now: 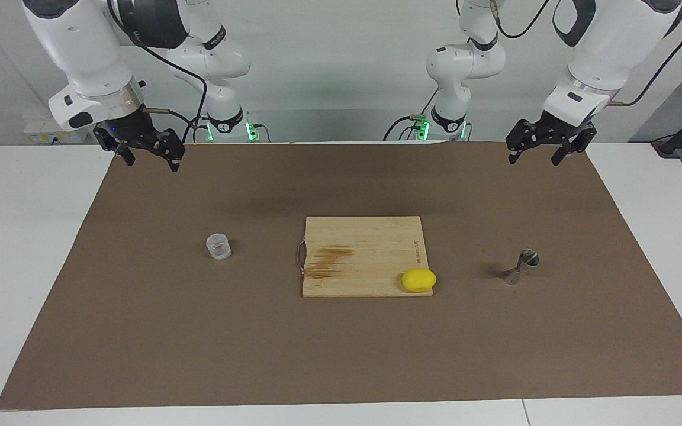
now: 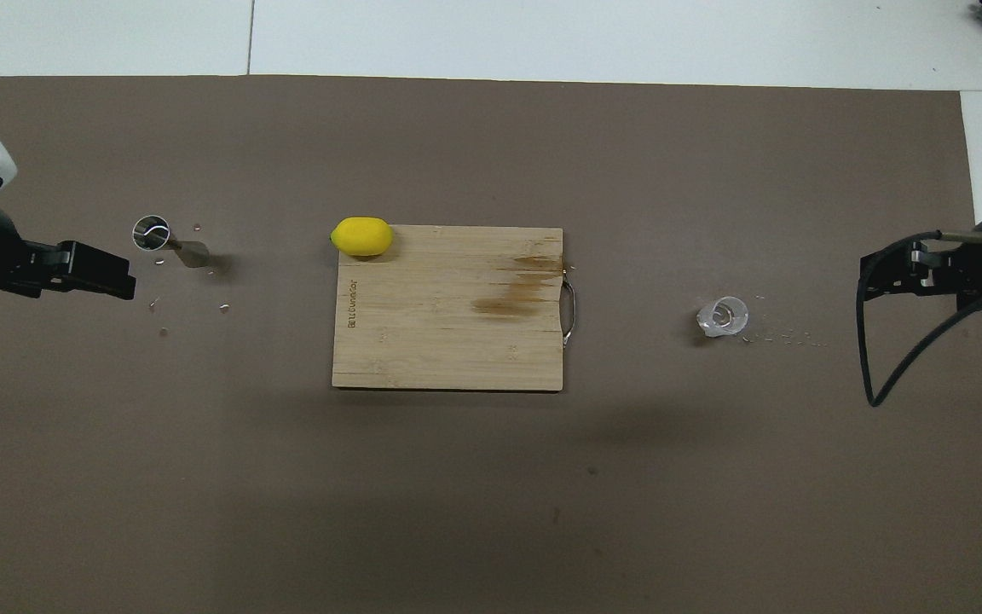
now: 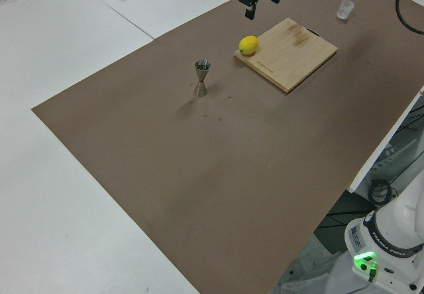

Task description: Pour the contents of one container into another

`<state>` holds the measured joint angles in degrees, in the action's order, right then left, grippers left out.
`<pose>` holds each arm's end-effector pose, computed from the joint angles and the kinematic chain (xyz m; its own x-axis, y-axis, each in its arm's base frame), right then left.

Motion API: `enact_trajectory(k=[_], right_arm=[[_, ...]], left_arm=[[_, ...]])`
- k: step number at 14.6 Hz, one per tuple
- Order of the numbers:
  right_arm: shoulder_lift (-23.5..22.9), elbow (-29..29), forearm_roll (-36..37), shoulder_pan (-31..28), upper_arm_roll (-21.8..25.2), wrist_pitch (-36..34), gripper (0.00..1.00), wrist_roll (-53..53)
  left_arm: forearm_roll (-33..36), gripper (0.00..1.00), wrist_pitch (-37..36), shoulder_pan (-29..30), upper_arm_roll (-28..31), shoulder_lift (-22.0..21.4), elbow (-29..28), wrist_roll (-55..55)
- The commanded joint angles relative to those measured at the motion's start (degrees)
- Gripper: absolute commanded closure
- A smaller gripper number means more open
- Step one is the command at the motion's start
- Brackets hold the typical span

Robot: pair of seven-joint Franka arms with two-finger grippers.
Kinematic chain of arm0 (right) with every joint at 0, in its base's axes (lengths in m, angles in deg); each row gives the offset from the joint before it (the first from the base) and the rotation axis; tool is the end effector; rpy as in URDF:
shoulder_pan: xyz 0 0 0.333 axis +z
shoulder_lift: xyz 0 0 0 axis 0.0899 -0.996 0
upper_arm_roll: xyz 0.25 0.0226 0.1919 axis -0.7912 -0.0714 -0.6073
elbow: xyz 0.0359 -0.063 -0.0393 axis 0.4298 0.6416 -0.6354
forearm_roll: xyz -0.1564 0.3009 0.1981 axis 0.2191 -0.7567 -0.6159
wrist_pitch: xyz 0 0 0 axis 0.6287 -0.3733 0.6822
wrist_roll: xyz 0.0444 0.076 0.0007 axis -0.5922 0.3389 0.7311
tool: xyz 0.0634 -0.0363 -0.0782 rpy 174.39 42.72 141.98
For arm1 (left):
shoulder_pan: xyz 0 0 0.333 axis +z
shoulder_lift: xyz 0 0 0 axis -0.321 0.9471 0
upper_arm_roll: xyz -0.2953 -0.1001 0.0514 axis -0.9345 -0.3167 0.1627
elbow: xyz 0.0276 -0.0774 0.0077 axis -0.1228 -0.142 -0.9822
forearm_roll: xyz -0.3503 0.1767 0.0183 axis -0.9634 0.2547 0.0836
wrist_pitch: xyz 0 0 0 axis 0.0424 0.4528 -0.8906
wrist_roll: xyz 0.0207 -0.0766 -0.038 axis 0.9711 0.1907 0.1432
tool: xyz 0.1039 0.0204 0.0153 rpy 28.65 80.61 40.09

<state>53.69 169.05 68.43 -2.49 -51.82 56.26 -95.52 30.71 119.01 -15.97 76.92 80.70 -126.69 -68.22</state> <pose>0.5457 0.0089 0.6029 0.9850 -0.1655 -0.0481 -0.1632 -0.9854 0.0476 0.5500 -0.0574 0.5988 0.9943 -0.0926 -0.0536 -0.0870 -0.9913 0.0990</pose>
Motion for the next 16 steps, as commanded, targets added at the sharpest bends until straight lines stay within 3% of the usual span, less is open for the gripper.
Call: enact_trajectory(k=[1, 3, 7, 10, 13, 16], right_arm=[[1.11, 1.11, -0.6, -0.56, -0.14, 0.51, 0.0, 0.95], [1.11, 1.11, -0.6, -0.56, -0.14, 0.51, 0.0, 0.95], [1.11, 1.19, -0.6, -0.56, -0.14, 0.51, 0.0, 0.95], [1.11, 1.19, -0.6, -0.56, -0.14, 0.51, 0.0, 0.95], [1.11, 1.11, -0.6, -0.56, -0.14, 0.51, 0.0, 0.95], [1.11, 1.19, -0.6, -0.56, -0.14, 0.42, 0.0, 0.95]], left_arm=[[-2.77, 0.0, -2.16, 2.17, 0.15, 7.46, 5.2, 0.16], [-5.57, 0.0, -3.22, 4.53, 0.41, 12.66, 9.95, 0.07], [-15.92, 0.0, -2.87, 6.3, 8.21, 17.24, 9.62, -0.63], [-25.07, 0.0, -3.05, 6.21, 14.81, 21.19, 8.92, -7.11], [-34.57, 0.0, -3.76, 6.3, 20.44, 23.49, 5.95, -22.02], [-39.42, 0.0, -2.53, 6.57, 20.98, 23.75, 3.38, -38.1]])
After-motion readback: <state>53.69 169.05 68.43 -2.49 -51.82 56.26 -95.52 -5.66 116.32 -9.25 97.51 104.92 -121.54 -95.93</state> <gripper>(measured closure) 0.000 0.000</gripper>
